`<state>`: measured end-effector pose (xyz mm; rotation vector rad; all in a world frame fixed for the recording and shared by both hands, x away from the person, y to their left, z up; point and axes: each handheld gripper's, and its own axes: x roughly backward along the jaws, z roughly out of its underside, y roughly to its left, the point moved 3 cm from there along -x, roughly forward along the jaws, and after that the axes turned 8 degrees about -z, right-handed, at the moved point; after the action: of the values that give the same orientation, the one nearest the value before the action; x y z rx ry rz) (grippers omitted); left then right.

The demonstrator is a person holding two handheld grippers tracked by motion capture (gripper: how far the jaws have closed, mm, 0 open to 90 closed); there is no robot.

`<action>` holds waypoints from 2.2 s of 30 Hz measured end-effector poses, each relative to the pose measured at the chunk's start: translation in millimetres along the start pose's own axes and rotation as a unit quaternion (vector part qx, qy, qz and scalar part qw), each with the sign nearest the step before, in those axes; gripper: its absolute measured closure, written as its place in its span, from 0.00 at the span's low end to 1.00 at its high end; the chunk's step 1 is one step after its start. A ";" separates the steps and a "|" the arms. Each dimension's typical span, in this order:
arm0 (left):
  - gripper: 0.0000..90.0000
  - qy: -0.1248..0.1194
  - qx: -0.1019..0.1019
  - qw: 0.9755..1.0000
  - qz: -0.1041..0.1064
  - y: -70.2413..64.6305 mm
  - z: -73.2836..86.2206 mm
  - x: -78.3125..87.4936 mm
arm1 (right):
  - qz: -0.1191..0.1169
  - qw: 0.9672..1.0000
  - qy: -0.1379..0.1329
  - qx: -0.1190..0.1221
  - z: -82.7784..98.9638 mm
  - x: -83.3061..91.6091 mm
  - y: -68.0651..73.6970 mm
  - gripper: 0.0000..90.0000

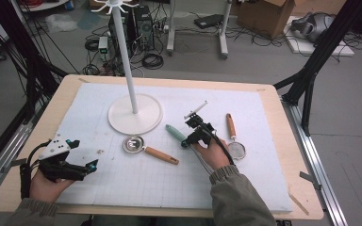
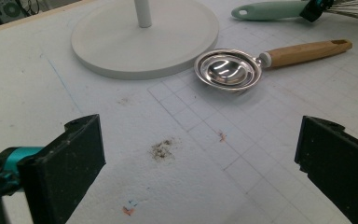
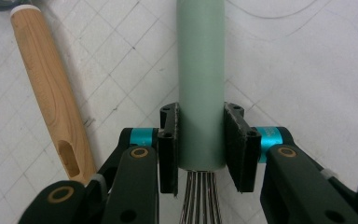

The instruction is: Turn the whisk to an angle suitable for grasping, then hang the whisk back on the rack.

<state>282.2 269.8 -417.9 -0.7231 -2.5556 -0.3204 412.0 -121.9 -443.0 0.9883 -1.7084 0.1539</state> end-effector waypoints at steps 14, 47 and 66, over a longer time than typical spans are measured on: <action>0.02 -0.002 0.000 1.000 -0.001 0.8 -0.3 0.9 | 0.001 1.000 -0.005 0.003 0.7 3.9 1.7 0.77; 0.03 -0.013 0.002 0.999 0.051 -17.7 -21.0 -8.4 | -0.090 0.988 -0.117 0.049 17.5 55.3 32.4 0.77; 0.09 -0.030 -0.019 0.990 0.134 -57.3 -65.6 -25.3 | -0.132 0.966 -0.186 0.126 24.4 65.9 73.7 0.77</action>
<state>294.4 188.9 -378.9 -1.0921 -2.4725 -0.2601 341.2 -123.0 -369.9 1.4991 -1.9025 0.0083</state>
